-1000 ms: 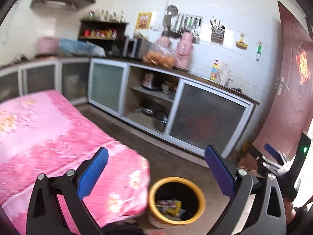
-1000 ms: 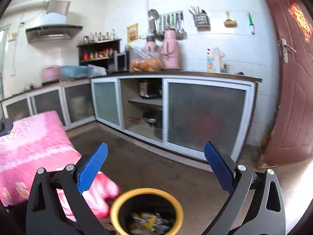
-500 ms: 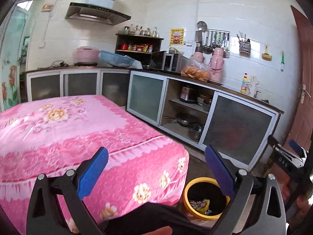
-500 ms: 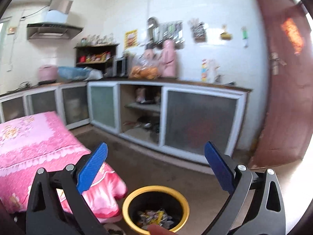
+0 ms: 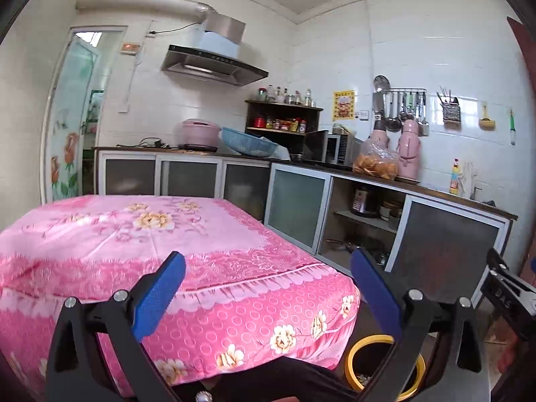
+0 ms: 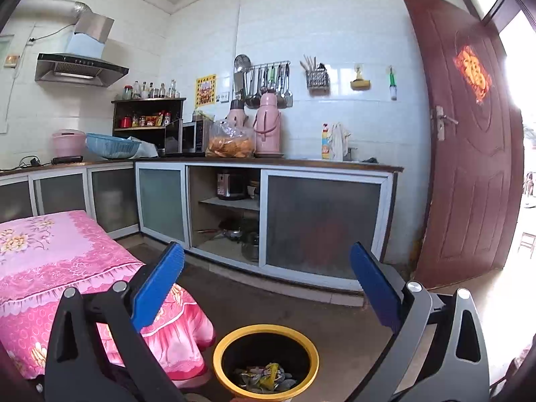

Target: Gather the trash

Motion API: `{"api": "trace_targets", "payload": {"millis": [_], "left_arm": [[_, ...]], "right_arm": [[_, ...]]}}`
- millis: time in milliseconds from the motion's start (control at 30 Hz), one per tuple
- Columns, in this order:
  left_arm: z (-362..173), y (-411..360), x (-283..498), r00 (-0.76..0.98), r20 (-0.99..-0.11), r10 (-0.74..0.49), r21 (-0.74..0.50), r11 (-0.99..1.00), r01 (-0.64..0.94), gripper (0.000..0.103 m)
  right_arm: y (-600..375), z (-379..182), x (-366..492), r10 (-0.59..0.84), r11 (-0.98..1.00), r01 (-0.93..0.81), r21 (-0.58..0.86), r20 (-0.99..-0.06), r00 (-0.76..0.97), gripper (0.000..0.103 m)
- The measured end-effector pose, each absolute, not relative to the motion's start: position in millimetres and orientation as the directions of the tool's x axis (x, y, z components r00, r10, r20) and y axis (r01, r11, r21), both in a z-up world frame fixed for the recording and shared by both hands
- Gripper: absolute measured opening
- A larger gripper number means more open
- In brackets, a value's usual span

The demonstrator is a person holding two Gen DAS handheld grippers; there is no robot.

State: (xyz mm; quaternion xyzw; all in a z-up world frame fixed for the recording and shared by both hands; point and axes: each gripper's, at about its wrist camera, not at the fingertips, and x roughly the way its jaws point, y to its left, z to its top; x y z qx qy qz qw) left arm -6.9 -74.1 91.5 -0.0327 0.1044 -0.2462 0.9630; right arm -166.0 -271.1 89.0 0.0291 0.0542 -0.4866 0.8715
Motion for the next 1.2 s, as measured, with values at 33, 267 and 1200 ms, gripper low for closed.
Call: {"api": "trace_targets", "payload": {"millis": [33, 267, 1200], "left_arm": [[87, -77, -8, 0.847, -0.207, -0.490, -0.122, 0.872, 0.475, 0.095], [62, -91, -10, 0.783, -0.302, -0.544, -0.154, 0.838, 0.523, 0.095], [33, -123, -7, 0.795, -0.372, -0.480, -0.055, 0.866, 0.497, 0.095]], "right_arm": [[-267, 86, -169, -0.839, 0.535, 0.845, -0.001, -0.120, 0.531, 0.095], [-260, 63, -178, -0.820, 0.567, 0.821, -0.062, -0.136, 0.556, 0.095], [-257, 41, -155, -0.844, 0.521, 0.848, -0.100, -0.212, 0.493, 0.095]]}}
